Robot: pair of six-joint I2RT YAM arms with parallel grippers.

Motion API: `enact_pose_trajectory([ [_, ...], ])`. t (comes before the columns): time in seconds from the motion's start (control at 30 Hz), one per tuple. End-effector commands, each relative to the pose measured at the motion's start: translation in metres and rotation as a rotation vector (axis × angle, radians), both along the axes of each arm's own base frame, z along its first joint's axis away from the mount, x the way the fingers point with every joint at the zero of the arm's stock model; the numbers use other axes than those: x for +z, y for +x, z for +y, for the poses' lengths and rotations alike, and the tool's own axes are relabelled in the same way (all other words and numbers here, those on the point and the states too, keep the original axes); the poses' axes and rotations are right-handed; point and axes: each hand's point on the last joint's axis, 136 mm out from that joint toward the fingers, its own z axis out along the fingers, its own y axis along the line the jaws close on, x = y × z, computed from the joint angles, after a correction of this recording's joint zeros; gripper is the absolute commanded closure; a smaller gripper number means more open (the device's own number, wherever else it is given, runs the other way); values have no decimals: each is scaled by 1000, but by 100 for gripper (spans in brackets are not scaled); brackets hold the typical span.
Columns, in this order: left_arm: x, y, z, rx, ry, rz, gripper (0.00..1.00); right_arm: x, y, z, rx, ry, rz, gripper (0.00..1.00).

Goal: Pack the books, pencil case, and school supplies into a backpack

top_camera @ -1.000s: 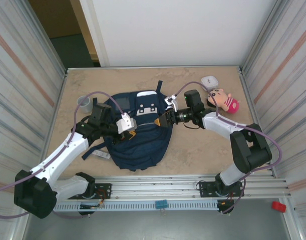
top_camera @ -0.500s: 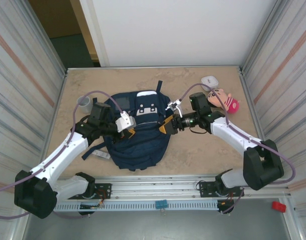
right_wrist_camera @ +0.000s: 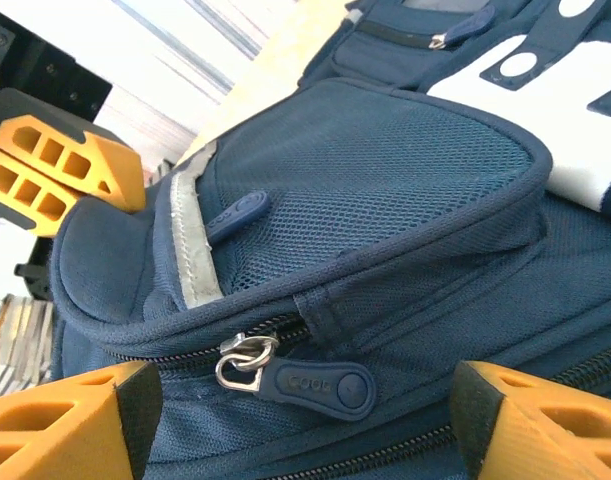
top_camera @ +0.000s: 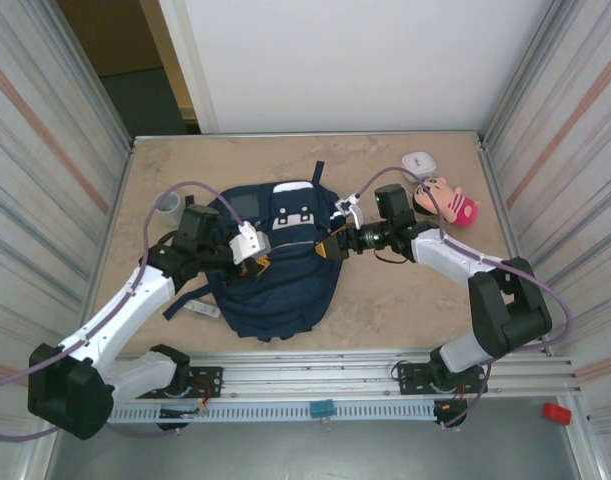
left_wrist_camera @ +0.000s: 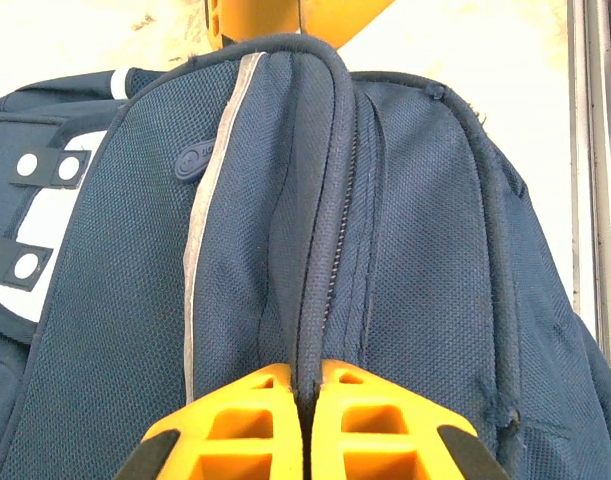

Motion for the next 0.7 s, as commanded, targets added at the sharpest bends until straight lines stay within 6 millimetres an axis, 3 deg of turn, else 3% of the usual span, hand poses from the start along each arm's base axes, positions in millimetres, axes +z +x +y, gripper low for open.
enact_pose_trajectory([
  [0.0, 37, 2, -10, -45, -116, -110, 100, 16, -8, 11, 87, 77, -1, 25],
  [0.1, 38, 2, -11, -46, -119, -108, 100, 13, -17, 14, 130, 68, 24, 30],
  [0.27, 39, 2, -11, -46, -125, -111, 100, 13, -13, 15, 122, 64, 24, 54],
  [0.33, 40, 2, -11, -46, -127, -114, 100, 13, -10, 16, 112, 60, 21, 58],
  [0.4, 40, 2, -11, -48, -131, -113, 100, 12, -5, 16, 93, 45, 17, 55],
  [0.47, 42, 1, -12, -52, -137, -114, 100, 9, 0, 16, 68, 26, 12, 41],
  [0.57, 43, 1, -12, -53, -141, -117, 100, 8, 4, 17, 61, 26, 13, 34],
  [0.67, 44, 0, -12, -52, -143, -123, 100, 9, 2, 18, 72, 36, 14, 41],
])
